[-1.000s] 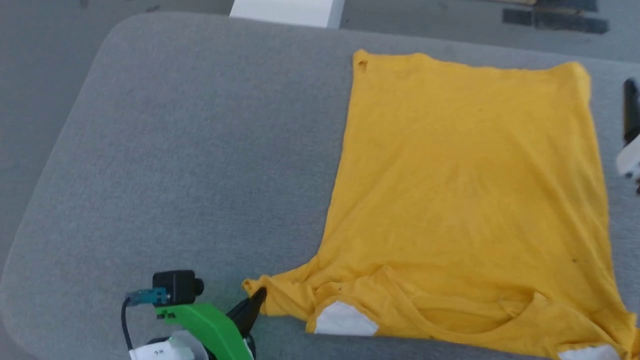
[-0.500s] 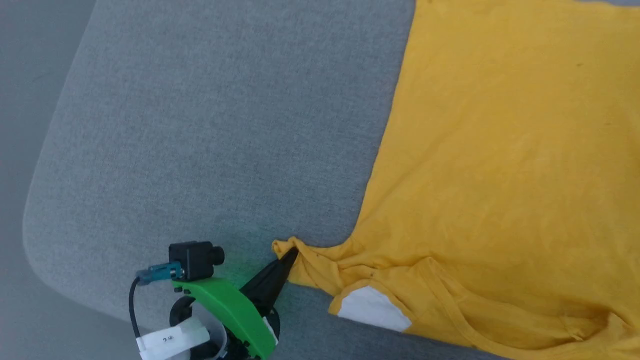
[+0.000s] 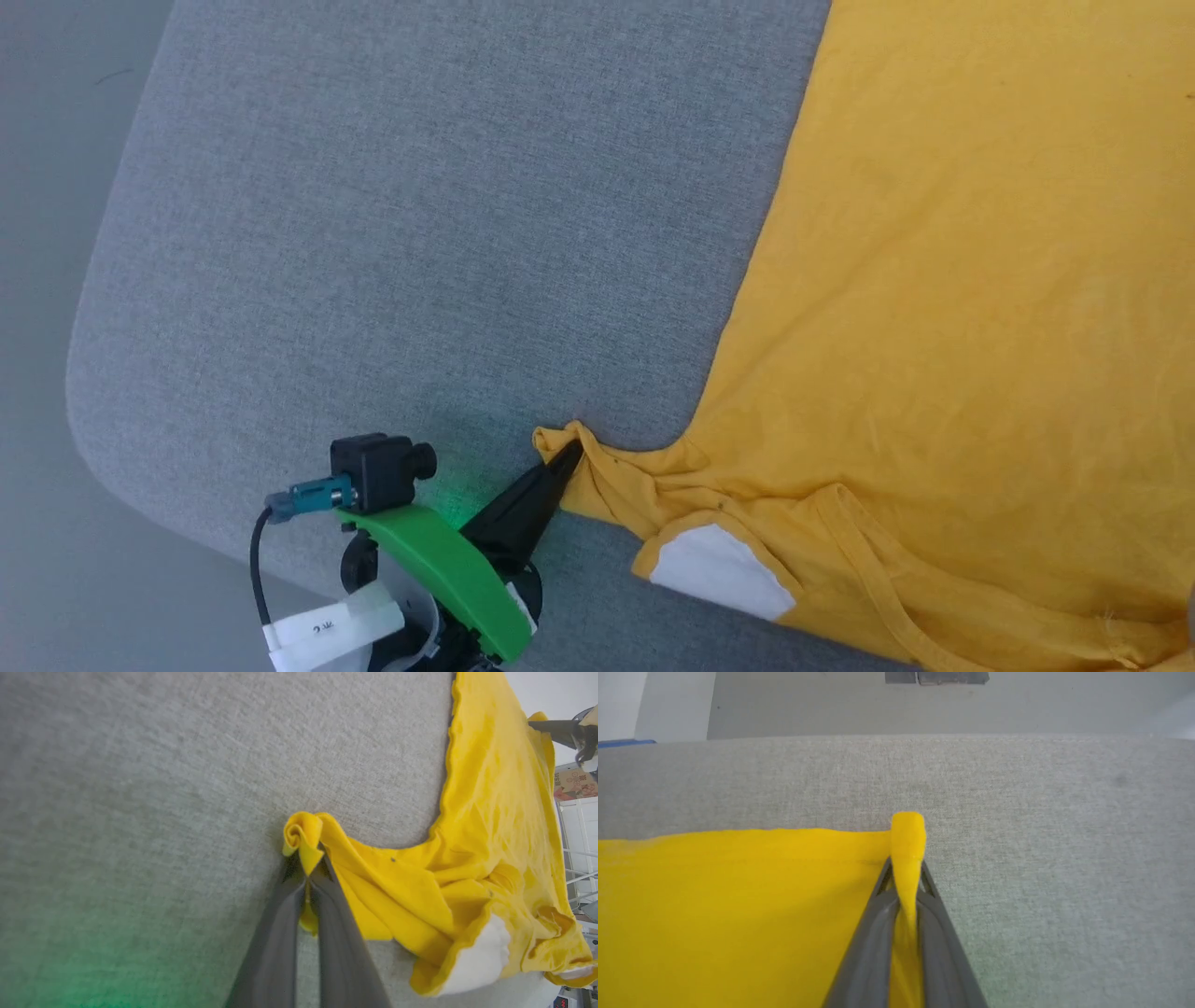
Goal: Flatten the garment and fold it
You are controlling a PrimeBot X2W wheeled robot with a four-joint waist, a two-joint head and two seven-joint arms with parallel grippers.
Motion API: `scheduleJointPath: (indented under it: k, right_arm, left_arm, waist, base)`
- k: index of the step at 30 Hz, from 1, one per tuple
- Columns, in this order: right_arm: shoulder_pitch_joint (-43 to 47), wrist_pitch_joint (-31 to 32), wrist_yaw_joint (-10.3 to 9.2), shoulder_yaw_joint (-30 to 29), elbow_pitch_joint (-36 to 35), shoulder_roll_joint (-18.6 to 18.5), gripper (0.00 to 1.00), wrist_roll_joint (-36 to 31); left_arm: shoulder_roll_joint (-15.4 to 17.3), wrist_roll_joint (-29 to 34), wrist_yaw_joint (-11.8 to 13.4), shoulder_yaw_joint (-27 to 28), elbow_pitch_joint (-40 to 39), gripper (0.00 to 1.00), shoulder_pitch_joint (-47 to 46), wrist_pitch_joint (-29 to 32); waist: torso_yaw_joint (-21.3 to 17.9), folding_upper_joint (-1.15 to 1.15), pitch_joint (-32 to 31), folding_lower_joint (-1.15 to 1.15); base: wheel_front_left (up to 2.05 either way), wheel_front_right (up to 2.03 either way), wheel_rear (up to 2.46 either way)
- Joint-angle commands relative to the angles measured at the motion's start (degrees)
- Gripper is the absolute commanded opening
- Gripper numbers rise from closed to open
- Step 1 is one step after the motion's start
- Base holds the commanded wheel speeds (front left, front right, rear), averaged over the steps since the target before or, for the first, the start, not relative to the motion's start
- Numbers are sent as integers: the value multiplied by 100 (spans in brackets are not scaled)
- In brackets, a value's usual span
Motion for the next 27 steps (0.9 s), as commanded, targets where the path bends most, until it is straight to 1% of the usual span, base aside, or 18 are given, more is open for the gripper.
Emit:
scheduleJointPath:
  k: [1, 4, 5, 9, 11, 13, 17, 20, 23, 27]
  right_arm:
    - [249, -339, -8, 49, -74, -55, 0, 81]
    - [623, -1143, -8, 181, -120, -168, 0, 266]
    - [803, -1504, -8, 231, -127, -202, 0, 340]
    - [1490, -2727, -8, 302, -228, -170, 0, 670]
    - [1891, -3128, -8, 262, -318, -51, 0, 848]
    - [2311, -3370, -8, 183, -442, 42, 0, 1043]
    - [3207, -3421, -8, -66, -847, 219, 0, 1325]
    - [3854, -3245, -8, -255, -1211, 417, 0, 1467]
    - [4487, -2936, -8, -398, -1539, 628, 0, 1528]
    - [5062, -2386, -8, -471, -1715, 859, 0, 1662]
  left_arm:
    - [63, 53, 205, 65, 472, 0, -41, 76]
    - [92, 48, 218, 58, 521, 0, 5, 97]
    - [111, 53, 226, 61, 536, 0, 23, 102]
    - [183, 52, 295, 113, 513, 0, 123, 112]
    - [231, 56, 353, 149, 476, 0, 202, 123]
    - [273, 56, 417, 177, 422, 0, 293, 146]
    - [351, 21, 498, 200, 292, 0, 486, 227]
    - [413, 0, 558, 230, 188, 0, 603, 279]
    - [475, -8, 635, 270, 117, 0, 731, 316]
    - [507, -32, 726, 279, -39, 0, 866, 381]
  waist:
    - [-71, 0, -108, 0]
    - [-170, 0, -331, 0]
    - [-213, 0, -446, 0]
    - [-419, 0, -863, 0]
    - [-552, 0, -1078, 0]
    - [-681, 0, -1287, 0]
    - [-938, 0, -1684, 0]
    - [-1112, 0, -1927, 0]
    - [-1294, 0, -2131, 0]
    - [-1485, 0, -2287, 0]
  base:
    - [0, 0, 0]
    - [0, 0, 0]
    - [0, 0, 0]
    - [0, 0, 0]
    - [0, 0, 0]
    - [0, 0, 0]
    - [0, 0, 0]
    - [0, 0, 0]
    - [0, 0, 0]
    - [0, 0, 0]
